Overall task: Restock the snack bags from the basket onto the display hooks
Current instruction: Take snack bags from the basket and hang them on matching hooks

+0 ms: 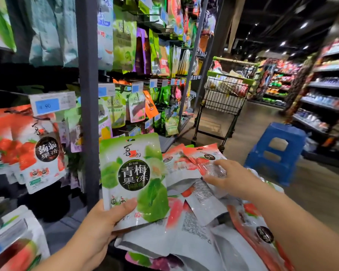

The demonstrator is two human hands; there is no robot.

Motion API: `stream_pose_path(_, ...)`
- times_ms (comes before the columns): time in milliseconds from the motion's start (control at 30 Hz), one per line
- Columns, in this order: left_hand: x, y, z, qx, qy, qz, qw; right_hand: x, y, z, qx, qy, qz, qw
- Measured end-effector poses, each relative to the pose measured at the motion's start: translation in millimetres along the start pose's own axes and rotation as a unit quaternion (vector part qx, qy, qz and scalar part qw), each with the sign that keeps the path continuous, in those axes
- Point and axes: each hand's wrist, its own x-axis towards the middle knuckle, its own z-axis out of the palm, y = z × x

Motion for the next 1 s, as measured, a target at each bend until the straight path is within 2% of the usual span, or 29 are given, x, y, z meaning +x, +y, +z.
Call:
stream_pose_path(200,-2,0,-3,0.018,-0.007,0.007,1.0,-5,-4,8,-0.073,-0.012,0.015,0.997)
stream_pose_path(600,-7,-4,0,0.012,-0.001,0.028,1.0,-21,-15,8,-0.019,0.047,0.018,0.999)
stream_pose_path(700,-7,-4,1,0.01,0.011,0.023,1.0,-23,-14,9,0.037,0.053,0.015,0.998)
stream_pose_path(800,-7,-3,1,0.018,0.012,0.019,1.0,-23,-12,7,0.146,0.067,0.0,0.987)
stream_pose_path(1000,-6,-3,0,0.018,0.029,0.002,0.999,-21,-5,-14,0.416,0.035,0.049,0.907)
